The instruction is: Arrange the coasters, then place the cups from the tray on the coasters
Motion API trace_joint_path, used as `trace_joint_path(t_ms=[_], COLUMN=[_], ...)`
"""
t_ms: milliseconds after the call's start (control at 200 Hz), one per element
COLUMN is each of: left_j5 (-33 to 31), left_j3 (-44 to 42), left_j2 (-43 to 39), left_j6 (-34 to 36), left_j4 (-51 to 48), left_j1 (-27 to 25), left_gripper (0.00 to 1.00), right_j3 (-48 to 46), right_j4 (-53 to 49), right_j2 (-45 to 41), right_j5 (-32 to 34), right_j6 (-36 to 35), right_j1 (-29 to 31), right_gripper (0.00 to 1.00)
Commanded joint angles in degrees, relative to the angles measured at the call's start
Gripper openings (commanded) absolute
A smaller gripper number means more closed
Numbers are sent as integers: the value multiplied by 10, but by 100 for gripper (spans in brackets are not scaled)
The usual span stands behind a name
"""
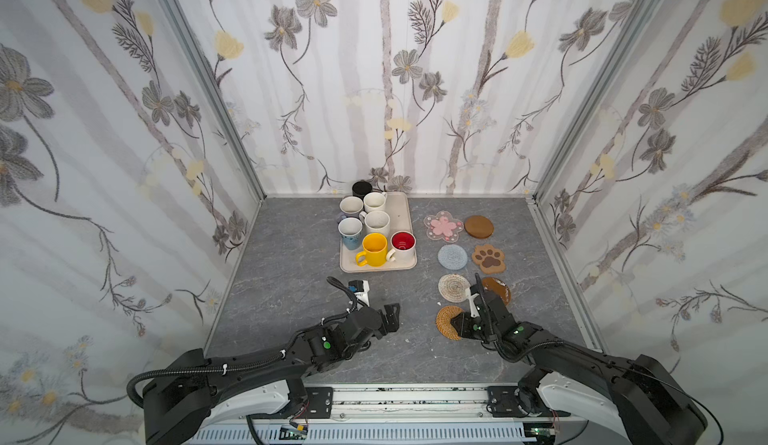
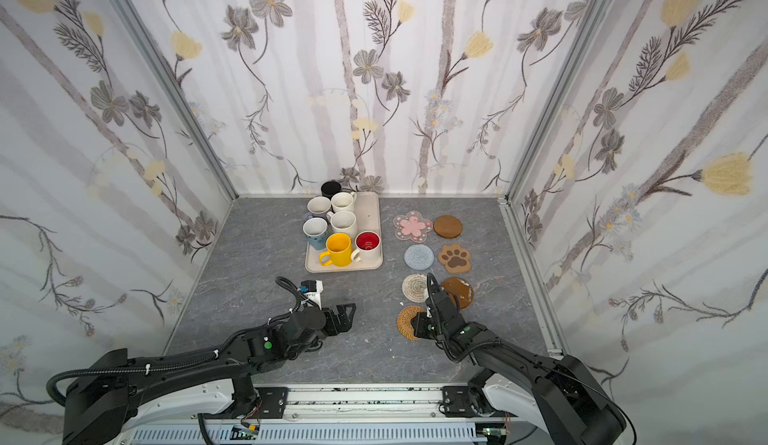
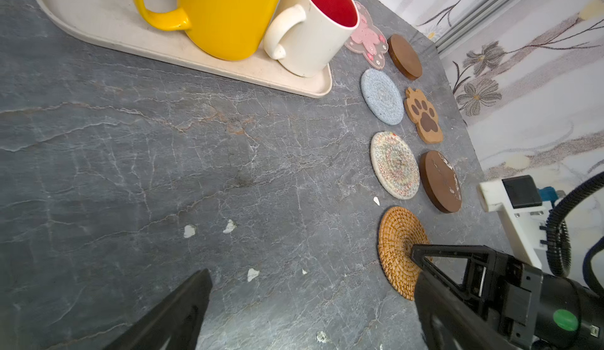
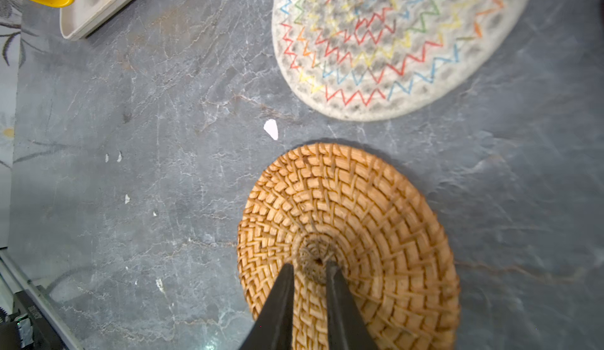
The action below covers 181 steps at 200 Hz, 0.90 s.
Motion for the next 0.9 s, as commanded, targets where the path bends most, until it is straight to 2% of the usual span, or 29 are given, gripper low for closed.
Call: trace_joint_path(t_ms=[0,110,190,390,560,620,759,899], left_j5=[-14,-14,-14,-13,-14,-10,4,15], left_j3=[1,1,2,15,18,16,13,15], left_j2=[-5,-10,-14,-36,-73,-87,-103,-99], left_j6=[9,14,18,39,50,53,58,59], left_j4=[-6,-7,-9,-32,-61,-68,-86,-96], left_j1=[6,12,15,27,53,64,91,108], left_gripper=[100,100,100,100,100,100,100,100], right_j3=[-3,-5,7,68,120,137,186,232], right_j4=[-58,-63,-73,-113,-122,-114,-98,-76], right_j2=[-20,-43,-49,-63,-61,-48,8,67], right_j5=[38,38,41,51,60,54,47,54], right_j6=[-8,-10,-16,-45,-50,-49,-32,3], right_j1=[1,0,0,0,0,0,0,0], right_gripper=[22,24,32,55,84,91,98,98])
